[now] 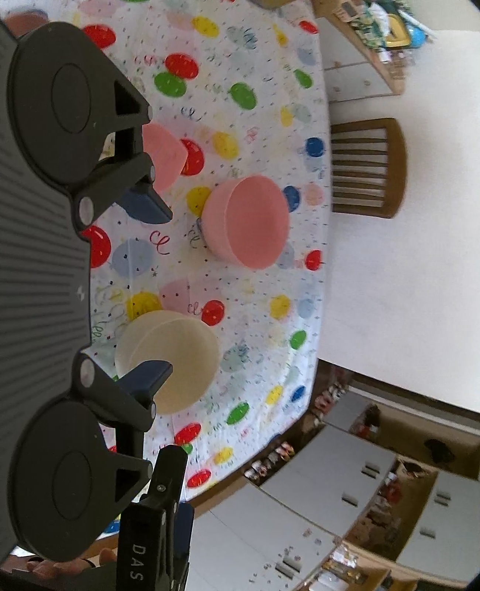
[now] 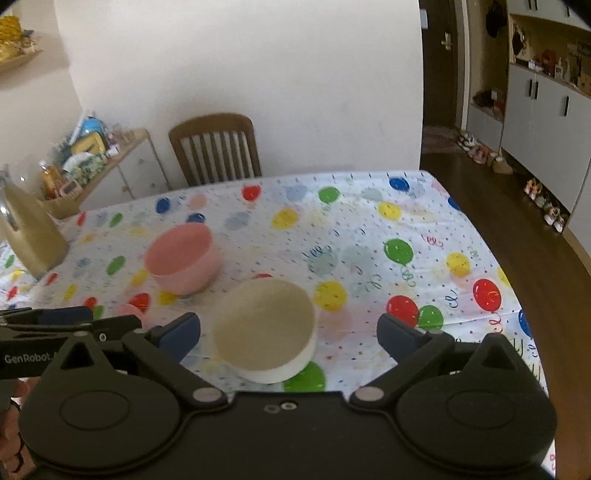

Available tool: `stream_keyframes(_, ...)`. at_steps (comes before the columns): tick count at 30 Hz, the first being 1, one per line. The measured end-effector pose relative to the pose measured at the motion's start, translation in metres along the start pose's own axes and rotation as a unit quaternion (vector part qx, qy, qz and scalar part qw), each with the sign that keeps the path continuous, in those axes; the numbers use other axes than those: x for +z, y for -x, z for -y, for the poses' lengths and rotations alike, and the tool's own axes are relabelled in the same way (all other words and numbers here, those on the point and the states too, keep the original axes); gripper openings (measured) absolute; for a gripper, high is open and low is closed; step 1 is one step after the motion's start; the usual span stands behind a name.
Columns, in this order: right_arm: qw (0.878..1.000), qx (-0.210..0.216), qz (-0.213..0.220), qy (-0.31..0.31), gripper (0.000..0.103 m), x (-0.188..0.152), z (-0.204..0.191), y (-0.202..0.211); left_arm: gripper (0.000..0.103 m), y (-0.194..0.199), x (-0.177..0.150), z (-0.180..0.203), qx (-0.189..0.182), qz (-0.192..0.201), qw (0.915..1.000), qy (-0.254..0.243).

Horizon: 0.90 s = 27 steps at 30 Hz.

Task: Organize plates and bowls
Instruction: 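Move both grippers toward the cream bowl, then grasp the rim of the cream bowl with both grippers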

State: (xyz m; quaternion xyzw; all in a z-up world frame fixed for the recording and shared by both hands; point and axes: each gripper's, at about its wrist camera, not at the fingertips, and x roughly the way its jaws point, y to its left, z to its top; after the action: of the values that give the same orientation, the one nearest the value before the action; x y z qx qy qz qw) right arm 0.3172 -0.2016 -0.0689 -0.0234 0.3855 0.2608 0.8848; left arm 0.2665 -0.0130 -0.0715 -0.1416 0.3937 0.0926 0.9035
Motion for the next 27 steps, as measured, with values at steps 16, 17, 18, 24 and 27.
stream_keyframes(16,0.996,0.013,-0.094,0.001,0.068,0.0,0.023,-0.083,0.081,-0.091,0.006,0.013,0.031,-0.069,0.9971,0.015)
stream_keyframes(17,0.995,0.013,-0.096,0.0,0.065,0.001,0.024,-0.086,0.08,-0.094,0.006,0.014,0.031,-0.071,0.9968,0.018)
stream_keyframes(18,0.995,0.014,-0.099,-0.002,0.063,0.001,0.023,-0.088,0.08,-0.096,0.006,0.014,0.032,-0.075,0.9964,0.021)
stream_keyframes(24,0.992,0.022,-0.12,-0.022,0.044,0.002,0.024,-0.101,0.067,-0.105,0.004,0.017,0.025,-0.087,0.9954,0.031)
stream_keyframes(27,0.992,0.021,-0.127,-0.019,0.033,0.001,0.021,-0.105,0.059,-0.108,0.004,0.017,0.026,-0.096,0.9941,0.045)
